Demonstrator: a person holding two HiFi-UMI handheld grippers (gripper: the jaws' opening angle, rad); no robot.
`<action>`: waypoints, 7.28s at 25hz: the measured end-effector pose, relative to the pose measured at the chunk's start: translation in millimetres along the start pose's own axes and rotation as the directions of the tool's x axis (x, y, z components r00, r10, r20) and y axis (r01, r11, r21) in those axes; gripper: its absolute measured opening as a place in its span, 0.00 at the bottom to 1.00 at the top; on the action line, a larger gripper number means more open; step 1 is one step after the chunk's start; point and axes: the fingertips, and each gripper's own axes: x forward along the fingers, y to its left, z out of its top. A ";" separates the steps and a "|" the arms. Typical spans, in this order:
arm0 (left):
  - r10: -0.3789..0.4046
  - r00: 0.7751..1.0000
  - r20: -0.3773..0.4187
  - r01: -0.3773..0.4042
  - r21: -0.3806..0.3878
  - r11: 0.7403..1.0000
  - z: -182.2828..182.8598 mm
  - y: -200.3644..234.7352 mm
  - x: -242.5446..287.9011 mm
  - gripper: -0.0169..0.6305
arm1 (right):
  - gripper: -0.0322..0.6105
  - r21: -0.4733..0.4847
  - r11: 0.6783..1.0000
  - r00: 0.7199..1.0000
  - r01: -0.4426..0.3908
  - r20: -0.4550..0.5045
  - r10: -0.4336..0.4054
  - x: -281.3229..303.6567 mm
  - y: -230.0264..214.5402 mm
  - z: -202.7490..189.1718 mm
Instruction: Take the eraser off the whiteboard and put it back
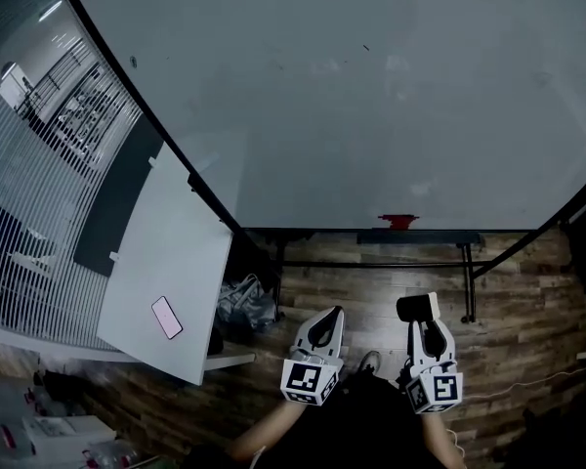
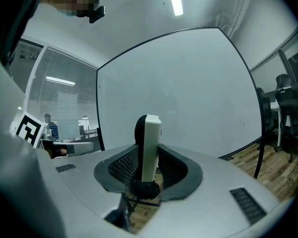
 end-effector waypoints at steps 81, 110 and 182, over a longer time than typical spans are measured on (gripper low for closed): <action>-0.022 0.998 -0.065 0.027 0.071 0.997 -14.6 -117.2 195.2 0.02 | 0.25 0.652 0.739 0.986 0.168 -0.117 -0.121 138.0 -333.9 -68.1; -0.008 0.997 -0.076 0.010 0.035 0.999 -11.7 -117.8 225.7 0.02 | 0.25 0.847 0.490 0.978 0.206 -0.188 -0.086 179.8 -342.2 -137.6; -0.129 0.992 0.012 0.129 0.006 0.992 12.9 -67.0 168.3 0.02 | 0.07 0.264 0.953 0.989 0.151 -0.052 -0.142 120.3 -207.1 -0.5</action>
